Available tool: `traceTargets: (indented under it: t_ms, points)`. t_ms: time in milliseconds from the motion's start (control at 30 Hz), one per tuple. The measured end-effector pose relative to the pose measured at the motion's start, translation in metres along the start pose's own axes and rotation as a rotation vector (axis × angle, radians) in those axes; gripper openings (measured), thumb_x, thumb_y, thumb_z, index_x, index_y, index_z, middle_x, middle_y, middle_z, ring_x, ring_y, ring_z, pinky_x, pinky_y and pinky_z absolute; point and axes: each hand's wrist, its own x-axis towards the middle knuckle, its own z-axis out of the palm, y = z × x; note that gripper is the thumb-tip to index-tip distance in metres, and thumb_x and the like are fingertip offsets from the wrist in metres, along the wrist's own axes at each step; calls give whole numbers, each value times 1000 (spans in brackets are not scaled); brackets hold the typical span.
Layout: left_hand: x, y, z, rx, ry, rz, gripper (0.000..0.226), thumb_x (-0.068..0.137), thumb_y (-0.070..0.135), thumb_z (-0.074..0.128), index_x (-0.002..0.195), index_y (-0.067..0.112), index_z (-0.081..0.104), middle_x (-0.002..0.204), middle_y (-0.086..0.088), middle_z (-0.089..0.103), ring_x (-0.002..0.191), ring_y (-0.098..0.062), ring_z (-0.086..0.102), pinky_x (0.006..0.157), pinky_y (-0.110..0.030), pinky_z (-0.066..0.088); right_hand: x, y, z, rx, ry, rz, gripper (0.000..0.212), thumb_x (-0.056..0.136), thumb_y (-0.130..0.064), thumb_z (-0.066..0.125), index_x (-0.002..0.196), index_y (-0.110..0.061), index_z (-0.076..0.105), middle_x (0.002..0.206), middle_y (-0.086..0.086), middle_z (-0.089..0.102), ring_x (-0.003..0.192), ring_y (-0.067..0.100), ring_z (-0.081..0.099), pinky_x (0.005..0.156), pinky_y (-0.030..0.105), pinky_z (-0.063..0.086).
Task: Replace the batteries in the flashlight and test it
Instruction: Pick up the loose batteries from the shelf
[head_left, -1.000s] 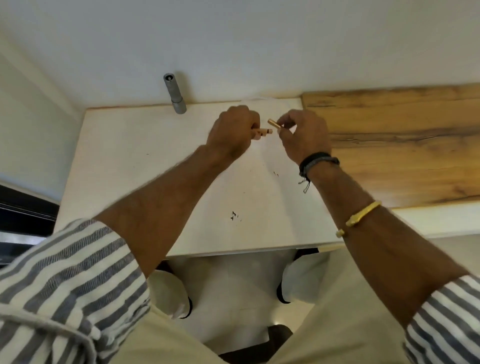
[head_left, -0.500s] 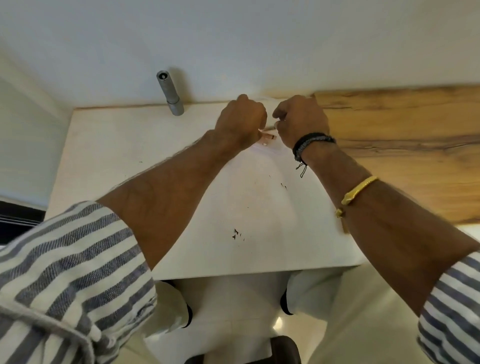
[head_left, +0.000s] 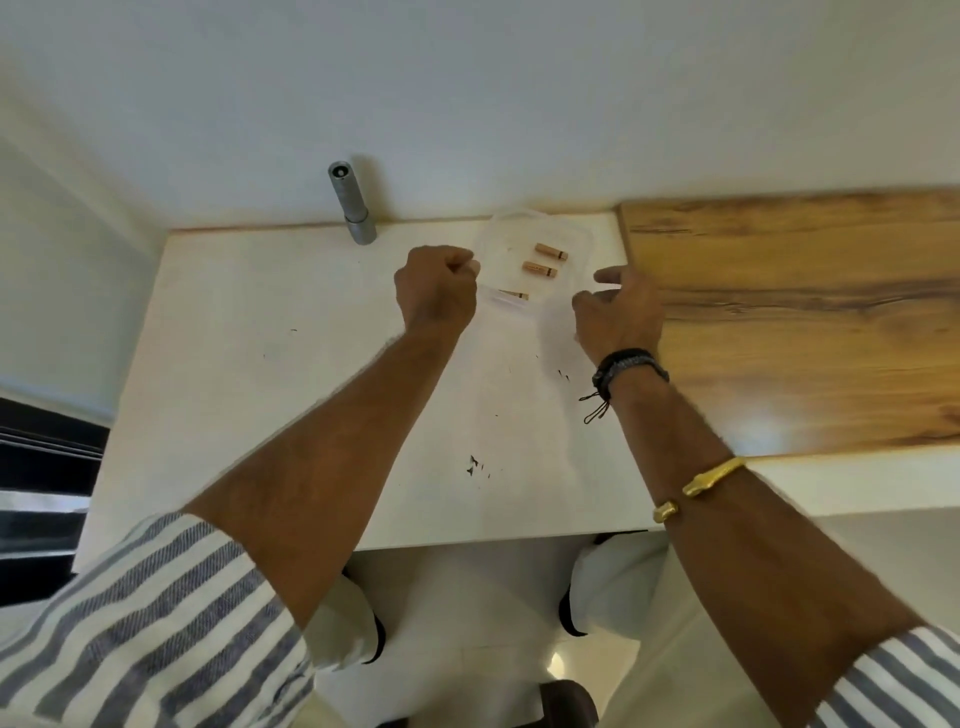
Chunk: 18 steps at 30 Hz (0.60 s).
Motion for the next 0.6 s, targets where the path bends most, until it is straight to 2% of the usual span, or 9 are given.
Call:
traceTargets:
  t_ms: [67, 167, 233, 333, 433, 533, 600]
  points:
    - [-3, 0, 4, -54, 7, -56, 12, 87, 15, 71, 96, 13, 78, 97, -2, 77, 91, -24, 72, 89, -39, 58, 0, -1, 1, 51, -17, 11, 31, 92, -4, 55, 118, -17, 63, 106, 7, 69, 101, 28, 69, 89, 45, 59]
    - [-6, 2, 10, -116, 26, -110, 13, 85, 12, 73, 97, 13, 78, 99, -2, 76, 92, -23, 72, 88, -38, 59, 6, -6, 2, 72, 11, -29, 31, 95, -1, 51, 120, -12, 67, 106, 2, 64, 106, 26, 67, 91, 45, 59]
    - [-6, 0, 13, -142, 27, -143, 16, 83, 13, 76, 98, 14, 77, 99, -2, 76, 93, -21, 72, 89, -37, 59, 11, -9, 1, 49, 22, -60, 32, 96, -1, 53, 121, -10, 69, 113, 1, 66, 111, 23, 66, 95, 40, 58]
    - [-4, 0, 17, -167, 12, -160, 19, 80, 15, 79, 99, 13, 77, 98, -2, 76, 93, -20, 72, 88, -36, 59, 19, -14, -1, -29, 28, -95, 36, 94, -2, 54, 125, -10, 70, 127, 3, 69, 120, 19, 63, 98, 25, 50]
    - [-2, 3, 19, -155, 3, -142, 23, 80, 16, 80, 103, 12, 76, 103, -3, 76, 96, -21, 71, 90, -37, 58, 24, -17, 0, -50, 4, -106, 41, 95, -2, 54, 133, -10, 65, 136, 5, 66, 126, 19, 60, 102, 23, 45]
    - [2, 7, 19, -130, 2, -122, 25, 80, 16, 80, 105, 11, 76, 106, -4, 76, 99, -21, 70, 93, -37, 57, 28, -19, 1, -58, -17, -111, 43, 96, -4, 53, 137, -10, 62, 141, 5, 62, 130, 19, 58, 94, 16, 38]
    - [5, 8, 19, -109, 6, -109, 25, 80, 16, 80, 105, 11, 76, 107, -4, 75, 101, -21, 70, 94, -37, 56, 31, -19, 3, -69, -42, -135, 38, 94, -3, 52, 127, -14, 69, 131, 3, 67, 118, 20, 63, 89, 18, 39]
